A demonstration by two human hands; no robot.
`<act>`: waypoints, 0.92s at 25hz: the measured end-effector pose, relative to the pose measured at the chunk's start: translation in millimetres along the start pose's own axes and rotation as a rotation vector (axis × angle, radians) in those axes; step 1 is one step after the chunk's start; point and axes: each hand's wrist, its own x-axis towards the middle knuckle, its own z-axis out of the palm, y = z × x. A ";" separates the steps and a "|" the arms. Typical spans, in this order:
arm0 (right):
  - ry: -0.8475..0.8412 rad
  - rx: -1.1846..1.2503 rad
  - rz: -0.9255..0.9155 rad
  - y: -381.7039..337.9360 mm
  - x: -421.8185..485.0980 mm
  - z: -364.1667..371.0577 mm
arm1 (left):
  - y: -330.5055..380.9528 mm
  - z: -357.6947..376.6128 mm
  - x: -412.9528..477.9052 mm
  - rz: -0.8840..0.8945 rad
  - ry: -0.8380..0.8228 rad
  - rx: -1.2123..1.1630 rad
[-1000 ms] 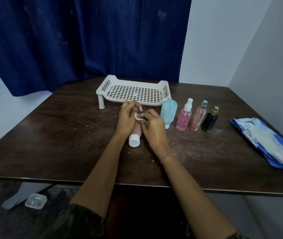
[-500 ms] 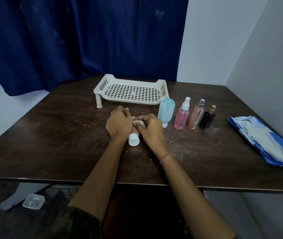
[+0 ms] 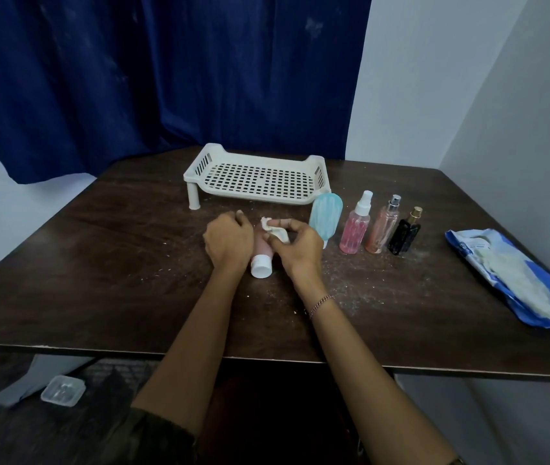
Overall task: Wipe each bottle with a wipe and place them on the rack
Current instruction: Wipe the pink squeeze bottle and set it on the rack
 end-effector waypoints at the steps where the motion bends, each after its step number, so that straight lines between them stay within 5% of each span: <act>1: 0.028 -0.003 -0.013 -0.7 1.7 0.6 | -3.5 3.6 4.3 -0.027 -0.040 -0.067; 10: 0.121 -0.064 -0.188 -10.4 6.3 0.0 | -3.0 3.8 13.4 -0.210 -0.333 -0.657; 23: -0.075 -0.289 -0.479 -12.3 -14.1 -8.0 | 3.6 -5.4 10.8 -0.326 -0.490 -0.864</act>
